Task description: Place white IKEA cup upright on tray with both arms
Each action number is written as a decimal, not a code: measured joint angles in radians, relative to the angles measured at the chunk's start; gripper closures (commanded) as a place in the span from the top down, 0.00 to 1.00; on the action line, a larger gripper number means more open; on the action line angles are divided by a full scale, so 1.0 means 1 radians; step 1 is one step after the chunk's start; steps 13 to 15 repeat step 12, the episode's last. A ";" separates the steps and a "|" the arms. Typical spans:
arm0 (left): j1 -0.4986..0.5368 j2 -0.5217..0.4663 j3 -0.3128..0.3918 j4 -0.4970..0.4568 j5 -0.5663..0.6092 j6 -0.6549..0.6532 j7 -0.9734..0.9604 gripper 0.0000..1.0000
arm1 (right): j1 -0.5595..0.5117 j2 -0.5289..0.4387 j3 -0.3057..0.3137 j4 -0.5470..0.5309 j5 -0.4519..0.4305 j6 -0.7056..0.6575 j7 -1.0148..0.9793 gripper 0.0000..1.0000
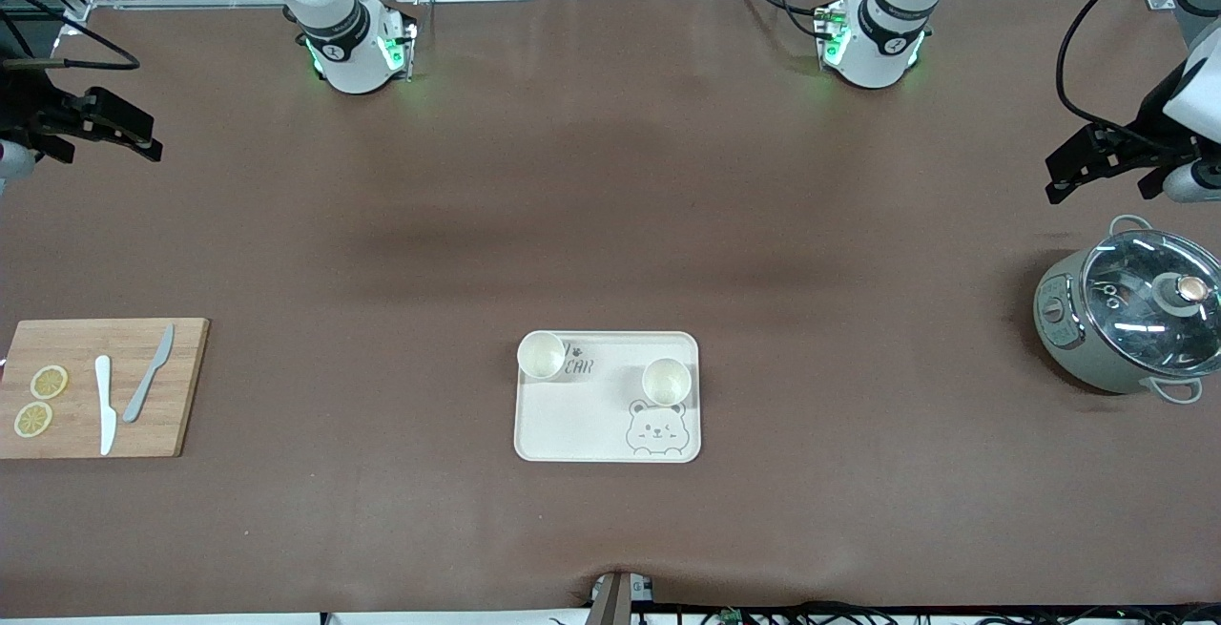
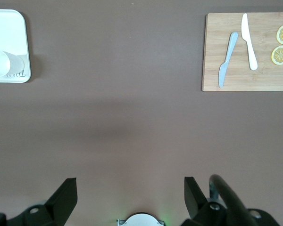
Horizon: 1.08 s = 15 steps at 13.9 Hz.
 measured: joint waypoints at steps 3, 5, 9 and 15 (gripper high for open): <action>0.000 0.000 0.000 0.005 0.000 -0.018 0.000 1.00 | 0.000 0.000 0.000 0.000 0.000 -0.007 0.000 1.00; 0.000 0.001 0.000 0.005 0.000 -0.030 0.000 1.00 | 0.000 0.000 0.000 0.000 0.000 -0.009 0.000 1.00; 0.000 0.002 0.000 0.005 0.000 -0.044 0.000 1.00 | 0.000 0.001 0.000 0.000 0.000 -0.016 -0.001 1.00; 0.000 0.007 0.000 0.005 0.000 -0.046 0.000 1.00 | 0.000 0.001 0.000 0.000 0.000 -0.018 -0.001 1.00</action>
